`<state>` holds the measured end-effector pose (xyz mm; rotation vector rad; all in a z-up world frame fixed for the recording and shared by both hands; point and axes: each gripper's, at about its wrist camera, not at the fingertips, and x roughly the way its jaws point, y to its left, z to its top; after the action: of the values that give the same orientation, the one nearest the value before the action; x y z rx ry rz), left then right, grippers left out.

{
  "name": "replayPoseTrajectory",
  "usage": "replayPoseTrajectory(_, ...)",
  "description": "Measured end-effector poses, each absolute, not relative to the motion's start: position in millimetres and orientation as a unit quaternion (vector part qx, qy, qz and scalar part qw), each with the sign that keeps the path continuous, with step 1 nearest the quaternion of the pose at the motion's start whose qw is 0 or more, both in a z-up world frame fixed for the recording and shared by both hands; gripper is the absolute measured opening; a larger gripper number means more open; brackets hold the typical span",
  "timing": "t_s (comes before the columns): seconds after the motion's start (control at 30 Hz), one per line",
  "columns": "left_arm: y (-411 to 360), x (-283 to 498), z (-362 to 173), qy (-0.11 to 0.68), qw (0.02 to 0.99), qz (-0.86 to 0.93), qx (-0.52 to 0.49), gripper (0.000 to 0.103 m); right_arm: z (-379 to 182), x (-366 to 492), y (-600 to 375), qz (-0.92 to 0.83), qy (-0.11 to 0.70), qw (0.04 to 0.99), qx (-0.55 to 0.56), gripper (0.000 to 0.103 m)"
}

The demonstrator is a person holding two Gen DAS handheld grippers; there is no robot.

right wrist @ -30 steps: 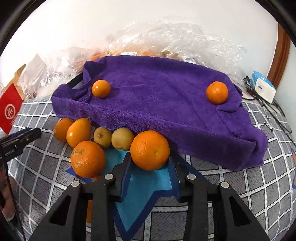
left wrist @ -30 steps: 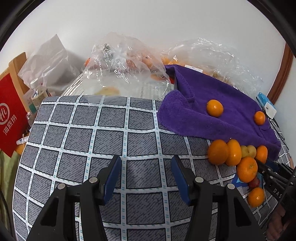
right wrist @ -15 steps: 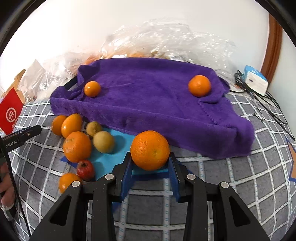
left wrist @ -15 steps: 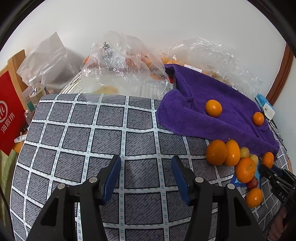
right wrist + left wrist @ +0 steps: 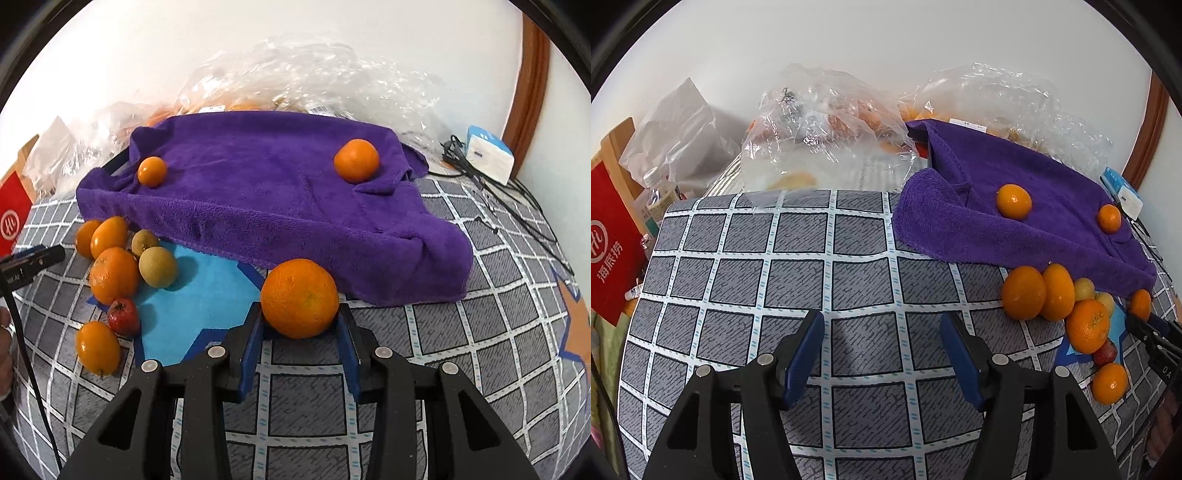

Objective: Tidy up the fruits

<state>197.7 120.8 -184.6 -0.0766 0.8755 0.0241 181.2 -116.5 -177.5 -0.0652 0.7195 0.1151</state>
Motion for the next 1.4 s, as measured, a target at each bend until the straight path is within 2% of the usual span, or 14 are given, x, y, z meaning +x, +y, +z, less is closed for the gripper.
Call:
replayPoseTrajectory(0.83, 115, 195, -182, 0.419, 0.908, -0.018, -0.031, 0.064, -179, 183, -121, 0.061, 0.352, 0.934, -0.015, 0.038)
replayPoseTrajectory(1.17, 127, 190, -176, 0.396, 0.911, -0.064, -0.094, 0.063, -178, 182, -121, 0.065, 0.351, 0.934, -0.010, 0.037)
replayPoseTrajectory(1.4, 109, 178, -169, 0.374, 0.916, -0.118, -0.082, 0.062, -177, 181, -125, 0.074, 0.349, 0.934, 0.004, 0.036)
